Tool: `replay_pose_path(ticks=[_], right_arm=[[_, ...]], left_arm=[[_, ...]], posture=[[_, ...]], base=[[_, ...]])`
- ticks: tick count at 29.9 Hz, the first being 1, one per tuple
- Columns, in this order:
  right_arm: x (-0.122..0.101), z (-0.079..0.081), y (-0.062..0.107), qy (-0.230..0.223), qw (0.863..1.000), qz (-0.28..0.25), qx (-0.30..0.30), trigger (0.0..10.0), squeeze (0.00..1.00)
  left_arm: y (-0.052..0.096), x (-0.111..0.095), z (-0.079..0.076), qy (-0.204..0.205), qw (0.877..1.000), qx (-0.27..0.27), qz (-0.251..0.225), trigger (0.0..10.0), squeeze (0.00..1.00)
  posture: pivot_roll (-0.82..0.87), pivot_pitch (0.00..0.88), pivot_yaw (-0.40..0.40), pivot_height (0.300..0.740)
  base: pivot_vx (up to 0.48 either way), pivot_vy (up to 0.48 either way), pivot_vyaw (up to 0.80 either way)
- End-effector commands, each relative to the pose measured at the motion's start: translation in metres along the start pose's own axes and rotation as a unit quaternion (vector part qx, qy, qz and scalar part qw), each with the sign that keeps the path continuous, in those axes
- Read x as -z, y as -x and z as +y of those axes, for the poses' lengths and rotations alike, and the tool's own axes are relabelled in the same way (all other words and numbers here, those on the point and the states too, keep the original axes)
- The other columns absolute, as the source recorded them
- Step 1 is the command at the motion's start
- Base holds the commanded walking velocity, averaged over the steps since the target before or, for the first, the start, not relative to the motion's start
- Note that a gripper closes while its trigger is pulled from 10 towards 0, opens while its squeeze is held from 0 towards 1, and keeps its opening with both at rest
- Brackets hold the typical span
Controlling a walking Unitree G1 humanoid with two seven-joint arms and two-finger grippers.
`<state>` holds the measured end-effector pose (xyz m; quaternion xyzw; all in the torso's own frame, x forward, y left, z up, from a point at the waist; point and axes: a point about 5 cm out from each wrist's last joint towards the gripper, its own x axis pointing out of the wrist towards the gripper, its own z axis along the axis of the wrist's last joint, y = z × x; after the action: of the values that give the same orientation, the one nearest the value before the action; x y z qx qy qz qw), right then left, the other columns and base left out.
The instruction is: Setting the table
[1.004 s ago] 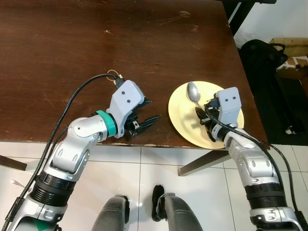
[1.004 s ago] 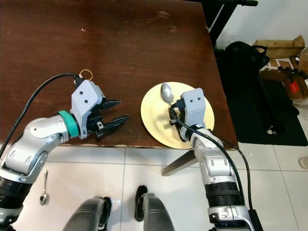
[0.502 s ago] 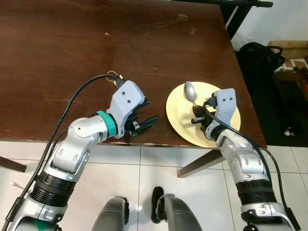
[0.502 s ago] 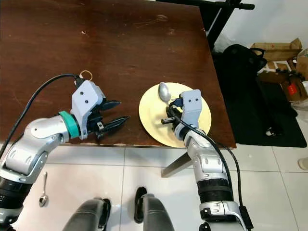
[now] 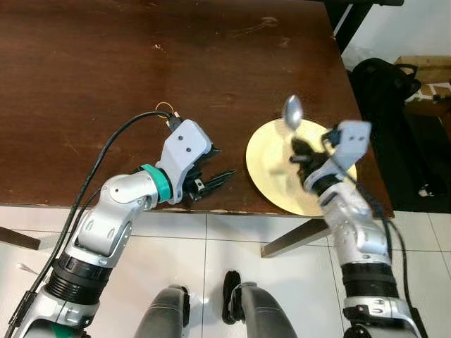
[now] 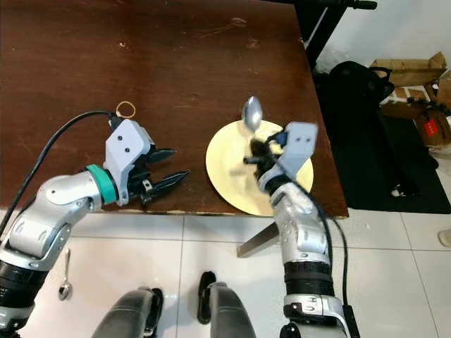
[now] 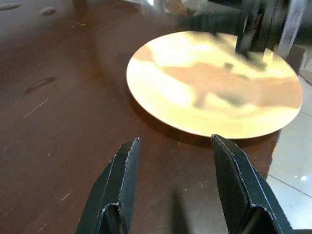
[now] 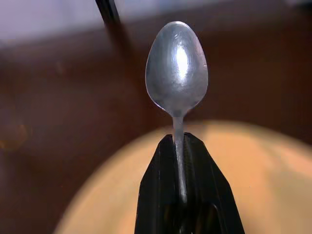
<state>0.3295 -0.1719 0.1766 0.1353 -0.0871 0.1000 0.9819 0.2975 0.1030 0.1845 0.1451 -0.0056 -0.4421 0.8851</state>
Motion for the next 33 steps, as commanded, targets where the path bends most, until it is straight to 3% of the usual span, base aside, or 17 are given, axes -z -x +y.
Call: replay_pose_path(ticks=[1,10,11,12,20,27,33], right_arm=[[-0.014,0.003,0.001,-0.003,0.999,-0.036,0.0,0.0,0.0],[-0.04,0.015,0.002,0.03,0.994,-0.105,0.014,0.0,0.0],[-0.041,0.016,0.003,0.035,0.993,-0.108,0.018,4.5,0.0],[-0.039,0.015,0.005,0.038,0.993,-0.106,0.03,10.0,0.0],[-0.026,0.011,0.012,0.042,0.989,-0.09,0.106,10.0,0.0],[-0.022,0.016,0.008,0.031,0.989,-0.082,0.116,10.0,0.0],[-0.021,0.015,0.006,0.029,0.989,-0.077,0.124,10.0,0.0]], left_arm=[[-0.001,0.002,-0.002,0.003,1.0,-0.004,0.006,10.0,0.0],[0.001,0.0,0.013,0.024,0.994,-0.109,-0.011,10.0,0.0],[0.002,0.0,0.016,0.029,0.991,-0.128,-0.013,10.0,0.0],[0.004,-0.001,0.019,0.036,0.988,-0.15,-0.016,10.0,0.0],[0.009,0.005,0.028,0.07,0.96,-0.271,-0.017,10.0,0.0],[0.007,0.002,0.038,0.069,0.943,-0.324,-0.034,10.0,0.0],[0.006,0.0,0.039,0.071,0.941,-0.329,-0.037,10.0,0.0]], posture=[[0.2,0.165,-0.029,0.74],[0.2,0.155,-0.02,0.74],[0.2,0.155,-0.02,0.74],[0.2,0.149,-0.013,0.74],[0.21,0.142,-0.004,0.74],[0.2,0.131,-0.012,0.74],[0.2,0.13,-0.013,0.74]], base=[[0.0,0.0,0.0],[0.0,0.0,0.0],[0.0,0.0,0.0],[0.0,0.0,0.0],[0.0,0.0,0.0],[0.0,0.0,0.0],[-0.281,0.0,0.0]])
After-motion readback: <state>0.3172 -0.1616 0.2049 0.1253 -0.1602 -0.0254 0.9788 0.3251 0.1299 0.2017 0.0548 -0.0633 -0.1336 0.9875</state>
